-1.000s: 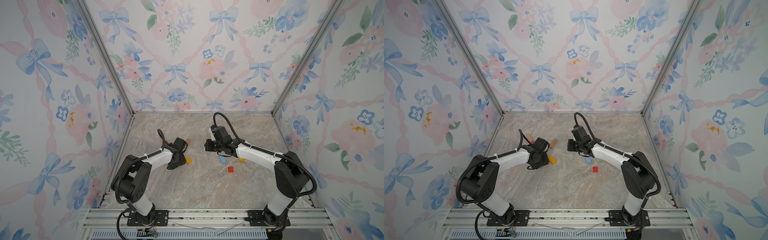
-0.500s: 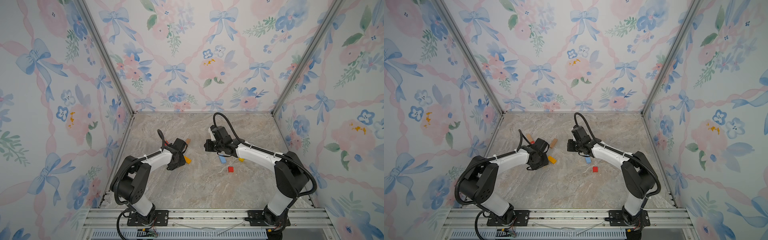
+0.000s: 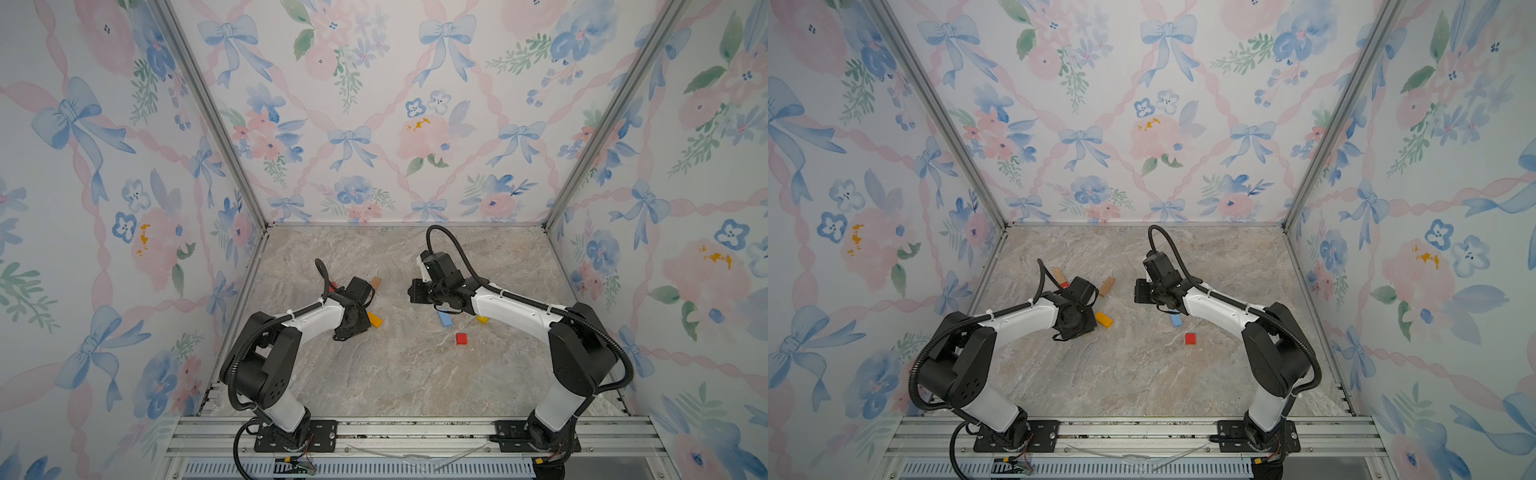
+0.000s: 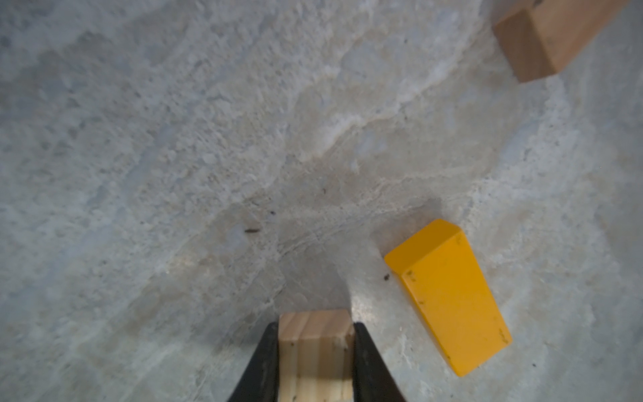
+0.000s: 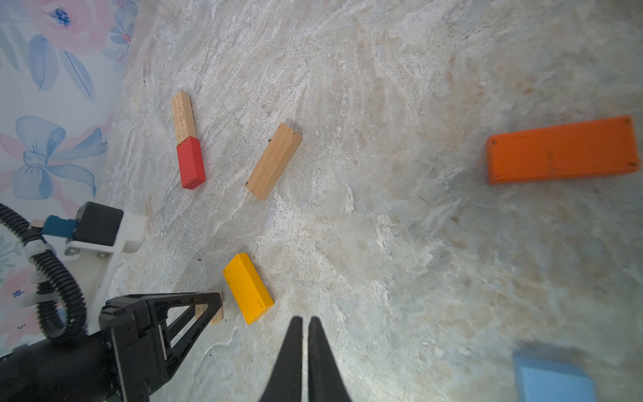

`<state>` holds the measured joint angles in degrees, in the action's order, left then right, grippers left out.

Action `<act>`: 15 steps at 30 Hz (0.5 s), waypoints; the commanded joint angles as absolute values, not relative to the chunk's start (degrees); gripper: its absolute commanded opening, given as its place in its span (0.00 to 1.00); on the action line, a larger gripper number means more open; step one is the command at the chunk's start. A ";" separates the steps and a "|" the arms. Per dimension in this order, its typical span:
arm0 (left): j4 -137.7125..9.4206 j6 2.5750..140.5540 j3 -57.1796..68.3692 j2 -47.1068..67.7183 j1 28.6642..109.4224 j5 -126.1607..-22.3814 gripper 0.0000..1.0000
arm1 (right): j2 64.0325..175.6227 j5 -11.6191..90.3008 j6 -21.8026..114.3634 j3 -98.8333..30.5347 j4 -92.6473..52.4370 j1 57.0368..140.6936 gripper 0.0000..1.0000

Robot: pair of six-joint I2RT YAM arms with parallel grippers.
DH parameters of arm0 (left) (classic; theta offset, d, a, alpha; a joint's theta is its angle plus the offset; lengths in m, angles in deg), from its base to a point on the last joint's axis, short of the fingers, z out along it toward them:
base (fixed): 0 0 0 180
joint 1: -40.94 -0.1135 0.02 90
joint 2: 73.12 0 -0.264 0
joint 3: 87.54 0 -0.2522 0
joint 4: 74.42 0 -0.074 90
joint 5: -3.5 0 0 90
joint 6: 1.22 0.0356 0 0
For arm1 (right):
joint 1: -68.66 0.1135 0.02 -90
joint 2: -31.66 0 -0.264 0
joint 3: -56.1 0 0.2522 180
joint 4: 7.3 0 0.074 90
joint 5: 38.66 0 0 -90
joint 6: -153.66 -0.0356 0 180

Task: Assemble the letter v with building blocks
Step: Pick up the building block from the center of the board.

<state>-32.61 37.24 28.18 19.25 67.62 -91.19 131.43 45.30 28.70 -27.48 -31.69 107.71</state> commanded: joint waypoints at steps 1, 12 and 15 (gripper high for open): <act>-27.70 35.92 29.48 18.12 67.63 -90.63 0.20 | 132.20 44.70 28.25 -27.88 -31.74 107.31 0.10; -27.60 34.78 27.34 13.59 63.45 -91.24 0.17 | 132.37 44.19 28.25 -27.88 -31.69 107.32 0.10; -27.53 34.82 26.51 13.47 62.17 -91.69 0.17 | 132.73 43.87 28.25 -28.22 -31.73 107.33 0.10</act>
<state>-29.18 35.55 28.09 14.45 63.21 -91.06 131.43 44.73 28.70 -27.48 -31.69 107.71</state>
